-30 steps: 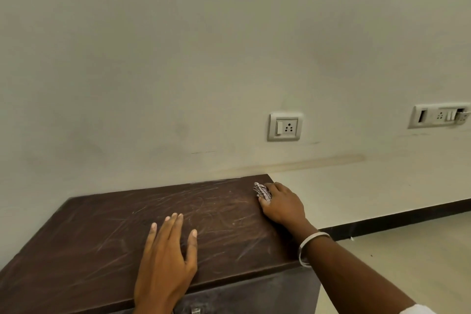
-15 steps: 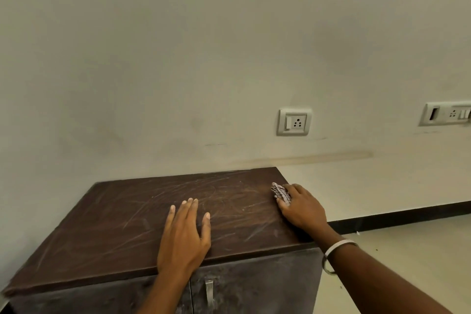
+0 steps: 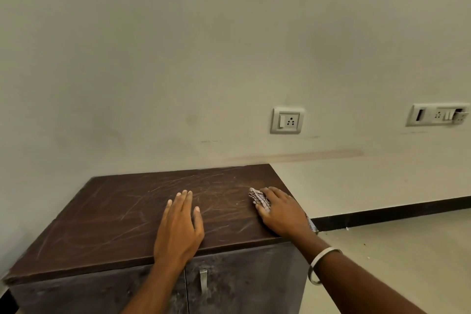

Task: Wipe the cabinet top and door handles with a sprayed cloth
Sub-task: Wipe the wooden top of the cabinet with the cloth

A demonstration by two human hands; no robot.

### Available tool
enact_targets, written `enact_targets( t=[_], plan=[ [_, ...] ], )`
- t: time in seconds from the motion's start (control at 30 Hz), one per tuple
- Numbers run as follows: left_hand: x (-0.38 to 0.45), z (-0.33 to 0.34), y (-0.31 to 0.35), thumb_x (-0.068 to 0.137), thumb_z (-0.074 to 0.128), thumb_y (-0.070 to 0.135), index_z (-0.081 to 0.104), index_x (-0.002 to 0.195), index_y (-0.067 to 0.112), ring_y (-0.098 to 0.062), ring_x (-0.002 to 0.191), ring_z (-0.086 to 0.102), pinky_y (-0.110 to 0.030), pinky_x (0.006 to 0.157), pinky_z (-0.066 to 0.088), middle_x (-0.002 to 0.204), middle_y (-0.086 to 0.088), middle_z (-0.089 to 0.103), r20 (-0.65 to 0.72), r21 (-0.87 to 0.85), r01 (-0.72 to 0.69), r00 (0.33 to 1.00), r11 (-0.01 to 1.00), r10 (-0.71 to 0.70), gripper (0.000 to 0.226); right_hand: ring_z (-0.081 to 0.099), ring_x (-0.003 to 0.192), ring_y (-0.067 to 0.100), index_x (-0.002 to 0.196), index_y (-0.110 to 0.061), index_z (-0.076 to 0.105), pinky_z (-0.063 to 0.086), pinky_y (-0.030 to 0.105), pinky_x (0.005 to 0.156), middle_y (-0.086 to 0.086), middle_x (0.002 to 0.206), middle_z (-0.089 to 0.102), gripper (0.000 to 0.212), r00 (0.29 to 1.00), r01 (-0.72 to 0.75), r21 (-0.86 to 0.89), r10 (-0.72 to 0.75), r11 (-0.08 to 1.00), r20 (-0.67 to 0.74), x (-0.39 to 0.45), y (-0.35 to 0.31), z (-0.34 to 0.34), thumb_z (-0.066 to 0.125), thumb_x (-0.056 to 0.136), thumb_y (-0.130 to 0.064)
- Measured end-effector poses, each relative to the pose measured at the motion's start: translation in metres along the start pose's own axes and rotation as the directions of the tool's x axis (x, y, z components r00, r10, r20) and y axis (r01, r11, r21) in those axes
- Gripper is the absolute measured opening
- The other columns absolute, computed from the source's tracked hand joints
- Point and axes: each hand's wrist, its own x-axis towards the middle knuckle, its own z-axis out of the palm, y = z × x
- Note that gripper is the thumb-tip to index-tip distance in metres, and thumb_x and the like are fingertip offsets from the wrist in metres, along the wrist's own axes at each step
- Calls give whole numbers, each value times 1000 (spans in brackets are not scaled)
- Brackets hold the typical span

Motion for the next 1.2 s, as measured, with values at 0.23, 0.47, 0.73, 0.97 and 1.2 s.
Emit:
enact_targets(
  t=[0.23,0.47,0.73,0.97,1.2],
  plan=[
    [2,3,-3,91,20,32,32,148,6,-16,145,24,-31,121,10,155,-9,32,-6,21,-8,1000,1000,8,64,45,130,18,142,-27,38,39,35,107,-3,145,45,57,989,-145,16,146,989,-29,-7,28,-11,43,91,-54],
    [2,5,-3,95,25,29,32,148,5,-18,146,24,-34,122,11,155,-10,31,-15,26,-21,1000,999,21,59,43,131,18,141,-25,40,36,34,109,-1,144,45,56,986,-146,12,147,989,-74,-17,12,-7,43,91,-50],
    [2,3,-4,96,29,26,33,147,2,-20,145,27,-34,121,11,154,-12,34,-18,21,-25,1000,999,25,56,44,129,15,140,-29,41,36,32,108,-5,143,46,55,997,-56,30,57,998,-47,-35,9,-12,43,91,-53],
    [2,5,-6,93,24,30,33,147,2,-21,144,27,-36,121,13,154,-12,35,-22,30,-30,999,999,30,62,45,128,17,138,-26,42,41,35,106,-4,141,47,54,977,-192,87,199,978,-78,-43,34,-19,42,91,-53],
    [2,5,-3,89,21,31,36,146,1,-22,144,29,-35,121,13,152,-13,37,-29,32,-25,999,999,26,65,41,131,19,137,-24,42,35,38,111,-1,141,47,54,974,-191,-1,189,982,-128,-48,17,-12,39,91,-51]
  ],
)
